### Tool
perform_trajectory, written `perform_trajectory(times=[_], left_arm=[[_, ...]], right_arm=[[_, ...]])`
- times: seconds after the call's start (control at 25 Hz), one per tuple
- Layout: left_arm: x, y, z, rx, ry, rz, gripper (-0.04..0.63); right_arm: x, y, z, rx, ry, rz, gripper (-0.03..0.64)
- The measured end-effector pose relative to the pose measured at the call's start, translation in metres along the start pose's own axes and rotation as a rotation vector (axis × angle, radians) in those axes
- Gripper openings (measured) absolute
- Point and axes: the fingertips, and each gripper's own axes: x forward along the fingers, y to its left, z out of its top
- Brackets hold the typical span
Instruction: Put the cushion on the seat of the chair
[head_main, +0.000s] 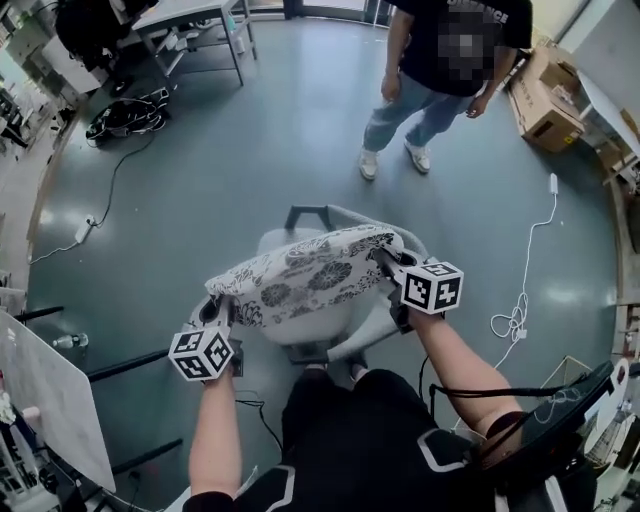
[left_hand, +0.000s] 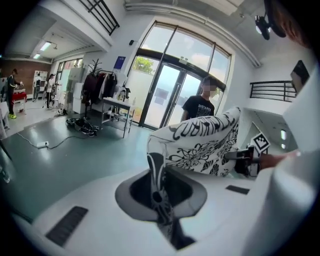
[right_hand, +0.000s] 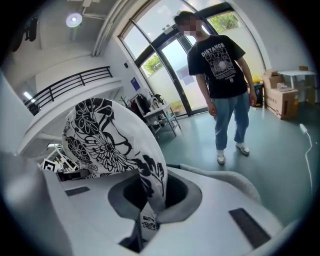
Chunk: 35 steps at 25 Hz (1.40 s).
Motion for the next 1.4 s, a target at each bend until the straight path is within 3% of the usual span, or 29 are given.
perform_trajectory(times=[0.4,0.64,0.88,1.4], left_arm=[[0.067,0.045,-0.078,-0.041,0.230,-0.071,0.017],[0.100,0.071,-0.130,-0.045,0.348,-0.068,0.017],[0.118,0.085,-0.169,-0.047,0.424,-0.049,0.018],[0.166,0.111,-0.246,-0.101,0.545,0.004,0.018]], right_arm=[[0.059,-0.044,-0.085,0.115,0.187,-0.109,0.026],[0.094,-0.066,-0.138,0.171,0.293,-0.136,0.026],[0.120,-0.087,-0.177,0.234,0.372,-0.155,0.026],[0.187,-0.135,-0.225,0.224,0.513,-0.228,0.026]])
